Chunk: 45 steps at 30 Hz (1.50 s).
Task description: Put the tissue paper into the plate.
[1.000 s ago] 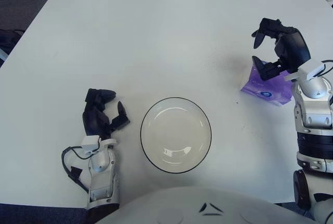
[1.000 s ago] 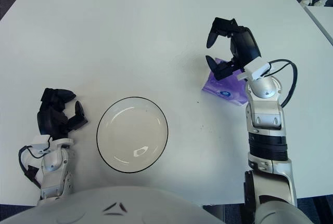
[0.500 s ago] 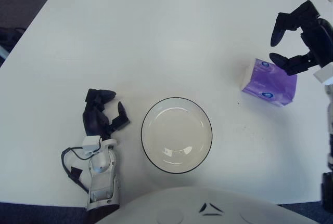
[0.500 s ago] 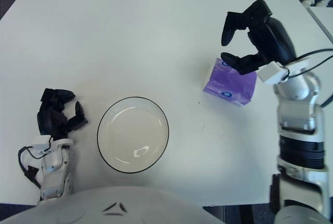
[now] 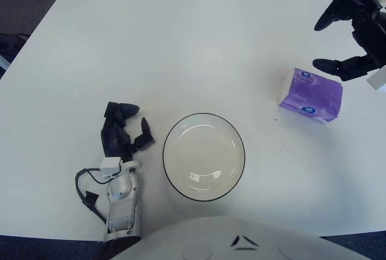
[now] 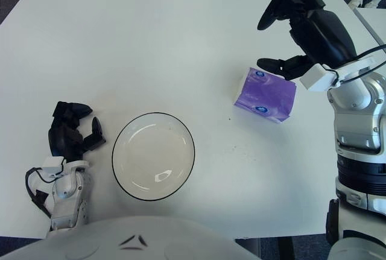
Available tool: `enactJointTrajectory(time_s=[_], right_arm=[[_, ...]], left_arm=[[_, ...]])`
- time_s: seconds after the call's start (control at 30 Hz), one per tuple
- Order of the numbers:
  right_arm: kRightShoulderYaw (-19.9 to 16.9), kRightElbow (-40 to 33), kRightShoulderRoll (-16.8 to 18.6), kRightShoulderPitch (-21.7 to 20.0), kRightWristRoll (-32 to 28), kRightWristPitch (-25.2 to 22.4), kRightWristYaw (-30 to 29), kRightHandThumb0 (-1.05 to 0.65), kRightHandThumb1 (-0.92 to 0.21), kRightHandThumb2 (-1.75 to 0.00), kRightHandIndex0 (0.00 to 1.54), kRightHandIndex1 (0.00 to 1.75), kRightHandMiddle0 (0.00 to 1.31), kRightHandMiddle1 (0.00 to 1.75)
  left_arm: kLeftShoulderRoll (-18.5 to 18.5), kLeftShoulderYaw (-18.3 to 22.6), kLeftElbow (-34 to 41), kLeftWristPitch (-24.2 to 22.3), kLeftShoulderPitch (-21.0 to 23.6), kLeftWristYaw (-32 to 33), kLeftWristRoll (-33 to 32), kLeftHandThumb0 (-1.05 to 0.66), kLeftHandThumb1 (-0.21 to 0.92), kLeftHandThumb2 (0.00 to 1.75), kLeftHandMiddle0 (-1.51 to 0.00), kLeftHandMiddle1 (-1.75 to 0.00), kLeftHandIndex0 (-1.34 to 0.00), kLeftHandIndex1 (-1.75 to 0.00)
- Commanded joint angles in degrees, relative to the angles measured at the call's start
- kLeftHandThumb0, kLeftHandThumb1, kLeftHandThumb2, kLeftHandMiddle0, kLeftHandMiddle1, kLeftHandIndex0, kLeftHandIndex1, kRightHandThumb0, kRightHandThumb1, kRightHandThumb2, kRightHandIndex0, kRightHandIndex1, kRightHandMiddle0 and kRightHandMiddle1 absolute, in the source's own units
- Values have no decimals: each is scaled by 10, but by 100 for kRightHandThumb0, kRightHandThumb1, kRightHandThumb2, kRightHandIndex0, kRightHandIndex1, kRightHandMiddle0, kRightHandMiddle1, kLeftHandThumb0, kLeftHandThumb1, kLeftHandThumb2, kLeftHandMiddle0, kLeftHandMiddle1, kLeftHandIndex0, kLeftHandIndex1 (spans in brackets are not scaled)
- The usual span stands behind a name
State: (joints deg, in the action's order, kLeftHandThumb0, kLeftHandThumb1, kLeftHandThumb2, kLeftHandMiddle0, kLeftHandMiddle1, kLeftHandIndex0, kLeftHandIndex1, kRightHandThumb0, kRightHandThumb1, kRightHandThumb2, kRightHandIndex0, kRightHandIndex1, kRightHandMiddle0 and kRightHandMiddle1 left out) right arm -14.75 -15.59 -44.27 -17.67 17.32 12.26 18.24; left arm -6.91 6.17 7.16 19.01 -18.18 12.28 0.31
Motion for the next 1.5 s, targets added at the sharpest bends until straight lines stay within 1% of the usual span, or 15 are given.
enactJointTrajectory(time_s=[0.0, 0.17, 0.67, 1.03, 1.47], right_arm=[[-3, 2, -11, -1, -1, 4, 3, -85, -24, -109, 0, 149, 0, 169], [-4, 7, -12, -2, -2, 7, 3, -85, -24, -109, 0, 149, 0, 169], [-3, 17, -13, -5, -2, 13, 1, -85, -24, -110, 0, 149, 0, 169], [-4, 16, -13, -5, -3, 14, 2, -85, -24, -110, 0, 149, 0, 169], [-3, 13, -12, -4, -2, 12, 2, -85, -24, -110, 0, 149, 0, 169]], left_arm=[[-12, -1, -16, -24, -9, 4, -3, -1, 26, 137, -67, -166, -45, -175], [-14, -2, -15, -24, -9, 9, -1, -1, 25, 139, -66, -168, -45, -175], [-14, -2, -27, -14, -3, 14, -3, -1, 26, 135, -68, -161, -46, -175], [-13, -1, -27, -11, -3, 9, -13, -1, 26, 136, -68, -164, -45, -175], [-10, -2, -25, -20, -5, 11, -9, -1, 27, 136, -65, -166, -44, -175]])
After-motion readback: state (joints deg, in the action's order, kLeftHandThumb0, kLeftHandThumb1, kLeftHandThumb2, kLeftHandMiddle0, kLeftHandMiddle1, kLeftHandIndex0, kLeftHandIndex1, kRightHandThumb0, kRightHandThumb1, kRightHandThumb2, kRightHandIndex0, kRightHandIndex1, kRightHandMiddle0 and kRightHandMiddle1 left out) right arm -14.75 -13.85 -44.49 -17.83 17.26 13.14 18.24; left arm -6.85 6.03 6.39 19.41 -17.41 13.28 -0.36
